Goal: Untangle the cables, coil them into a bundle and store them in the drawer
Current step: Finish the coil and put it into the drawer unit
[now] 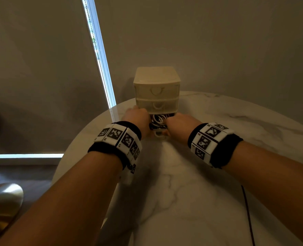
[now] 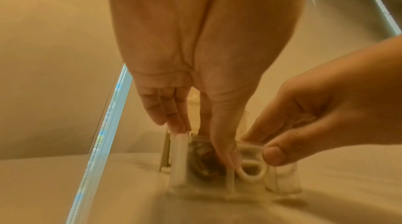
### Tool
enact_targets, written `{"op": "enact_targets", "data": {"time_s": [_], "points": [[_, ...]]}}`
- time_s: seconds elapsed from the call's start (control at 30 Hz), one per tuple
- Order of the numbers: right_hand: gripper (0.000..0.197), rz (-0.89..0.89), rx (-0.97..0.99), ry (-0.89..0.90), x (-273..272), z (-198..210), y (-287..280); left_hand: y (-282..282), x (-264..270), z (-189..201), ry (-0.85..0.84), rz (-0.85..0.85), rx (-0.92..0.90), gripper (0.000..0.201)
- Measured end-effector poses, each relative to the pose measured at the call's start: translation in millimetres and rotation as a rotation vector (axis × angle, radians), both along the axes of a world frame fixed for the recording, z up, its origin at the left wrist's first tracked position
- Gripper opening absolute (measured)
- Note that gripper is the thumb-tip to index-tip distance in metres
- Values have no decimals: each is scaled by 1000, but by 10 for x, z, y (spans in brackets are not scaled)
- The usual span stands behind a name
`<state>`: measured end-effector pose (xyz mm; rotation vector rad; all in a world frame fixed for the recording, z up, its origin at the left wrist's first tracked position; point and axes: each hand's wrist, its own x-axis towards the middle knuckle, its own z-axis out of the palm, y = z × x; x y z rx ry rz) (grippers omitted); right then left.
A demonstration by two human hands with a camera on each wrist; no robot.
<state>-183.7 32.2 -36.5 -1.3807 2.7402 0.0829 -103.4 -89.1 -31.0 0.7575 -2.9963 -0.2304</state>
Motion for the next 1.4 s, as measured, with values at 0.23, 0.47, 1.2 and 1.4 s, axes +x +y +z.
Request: {"op": "enact_targets", "data": {"time_s": [0.23,0.47,1.2,1.4], "points": [[36,-27,-201,20,-123,-12,-73,-9,-21,-19,144,45,27,30],[27,-56,-167,54,-77,-25,-56,35,-25,-20,35,17,-102,22],[112,-329,-414,-446,-693,95,-166,-426,-319,69,140,260,432,129],[105,-343,-467,-350,-747,-10,-287,-471,-402,-92,278,342,417,77]]}}
